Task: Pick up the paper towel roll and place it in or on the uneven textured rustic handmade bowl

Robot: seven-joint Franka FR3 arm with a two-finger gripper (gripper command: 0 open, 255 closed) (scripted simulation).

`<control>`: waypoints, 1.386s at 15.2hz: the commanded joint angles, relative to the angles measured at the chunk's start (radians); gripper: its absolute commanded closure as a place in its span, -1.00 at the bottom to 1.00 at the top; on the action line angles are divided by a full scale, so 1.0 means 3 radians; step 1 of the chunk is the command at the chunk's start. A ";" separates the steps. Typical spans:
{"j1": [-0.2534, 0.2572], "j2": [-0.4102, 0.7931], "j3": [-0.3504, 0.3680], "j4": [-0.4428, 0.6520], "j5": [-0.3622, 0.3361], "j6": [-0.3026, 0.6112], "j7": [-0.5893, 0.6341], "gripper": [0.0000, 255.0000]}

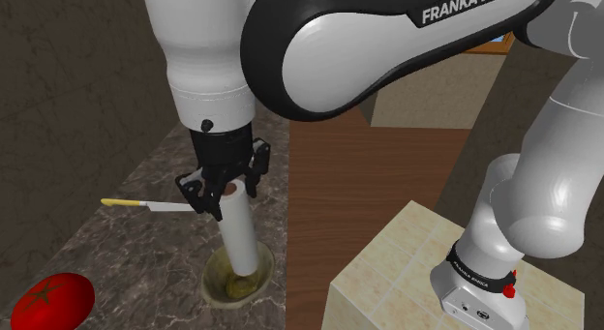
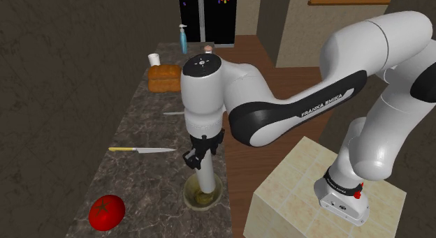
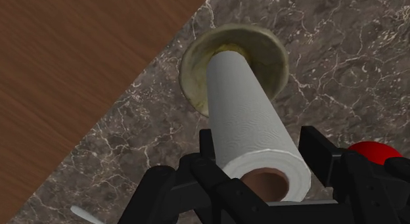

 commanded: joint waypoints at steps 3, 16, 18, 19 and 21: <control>0.0001 0.0008 0.0002 -0.0014 -0.0006 0.0021 0.0007 1.00; 0.0020 -0.0008 0.0021 0.0391 0.0016 -0.0398 -0.0009 -1.00; 0.0020 -0.0008 0.0021 0.0391 0.0016 -0.0398 -0.0009 -1.00; 0.0020 -0.0008 0.0021 0.0391 0.0016 -0.0398 -0.0009 -1.00; 0.0020 -0.0008 0.0022 0.0391 0.0016 -0.0398 -0.0009 -1.00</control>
